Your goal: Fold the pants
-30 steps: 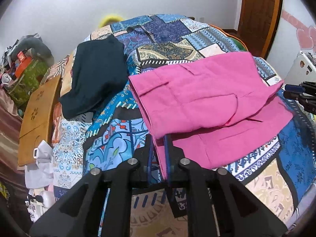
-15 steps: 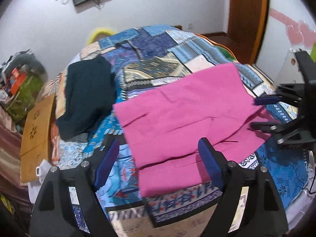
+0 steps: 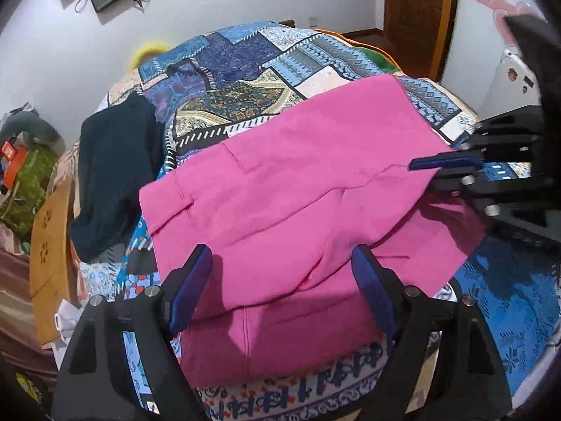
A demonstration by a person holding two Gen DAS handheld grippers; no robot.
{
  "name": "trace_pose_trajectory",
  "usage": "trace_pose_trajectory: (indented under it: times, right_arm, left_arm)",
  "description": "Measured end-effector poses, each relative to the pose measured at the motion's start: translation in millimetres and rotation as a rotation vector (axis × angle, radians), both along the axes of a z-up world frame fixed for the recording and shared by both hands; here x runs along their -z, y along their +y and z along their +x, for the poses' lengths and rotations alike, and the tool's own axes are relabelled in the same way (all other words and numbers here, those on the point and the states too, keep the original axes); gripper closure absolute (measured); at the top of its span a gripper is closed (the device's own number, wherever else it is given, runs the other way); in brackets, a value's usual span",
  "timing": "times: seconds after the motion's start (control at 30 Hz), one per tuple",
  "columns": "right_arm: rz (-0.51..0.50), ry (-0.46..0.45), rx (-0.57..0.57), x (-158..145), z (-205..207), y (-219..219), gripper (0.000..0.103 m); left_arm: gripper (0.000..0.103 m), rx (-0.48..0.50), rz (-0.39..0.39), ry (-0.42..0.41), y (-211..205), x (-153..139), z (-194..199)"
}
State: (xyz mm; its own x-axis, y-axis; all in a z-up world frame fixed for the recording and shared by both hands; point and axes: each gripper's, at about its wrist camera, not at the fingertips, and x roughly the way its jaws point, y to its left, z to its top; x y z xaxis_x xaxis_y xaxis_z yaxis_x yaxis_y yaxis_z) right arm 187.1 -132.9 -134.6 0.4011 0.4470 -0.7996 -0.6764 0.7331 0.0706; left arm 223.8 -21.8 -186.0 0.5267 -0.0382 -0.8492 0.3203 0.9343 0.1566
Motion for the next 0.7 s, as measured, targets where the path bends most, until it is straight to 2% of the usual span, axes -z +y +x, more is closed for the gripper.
trace_pose_trajectory:
  times: [0.03,0.1,0.27,0.33,0.37,0.4,0.47,0.57,0.7]
  right_arm:
    - [0.011,-0.01,0.006,-4.2,-0.5,-0.8,0.097]
    - [0.028,-0.023,0.016,-12.3,-0.5,-3.1,0.098]
    - [0.066,-0.021,0.048,-22.8,5.2,-7.4,0.098]
    - [0.074,-0.027,0.042,-25.0,4.2,-7.3,0.098]
    - [0.075,-0.028,0.039,-25.5,2.4,-8.5,0.098]
    - [0.077,-0.029,0.036,-25.9,0.2,-8.2,0.098]
    - [0.079,-0.024,0.033,-25.2,-5.1,-9.3,0.098]
    - [0.08,-0.025,0.029,-24.2,-13.1,-10.5,0.098]
    - [0.077,-0.026,0.03,-23.7,-24.3,-14.5,0.098]
  left_arm:
    - [0.023,0.004,-0.003,0.005,-1.4,0.6,1.0]
    - [0.033,0.017,0.0,0.005,-3.9,0.9,0.3]
    - [0.035,0.059,0.024,-0.021,-15.0,-0.7,-7.7]
    - [0.05,0.049,0.05,-0.042,-16.8,-1.8,-8.5]
    - [0.067,0.039,0.061,-0.046,-16.1,-2.2,-7.7]
    - [0.08,0.033,0.06,-0.042,-14.0,-2.8,-6.2]
    - [0.087,0.023,0.04,-0.05,-9.0,-7.5,-5.5]
    - [0.09,0.03,0.024,-0.083,-7.3,-19.5,-11.7]
    - [0.09,0.053,-0.003,-0.085,-8.4,-26.9,-21.6]
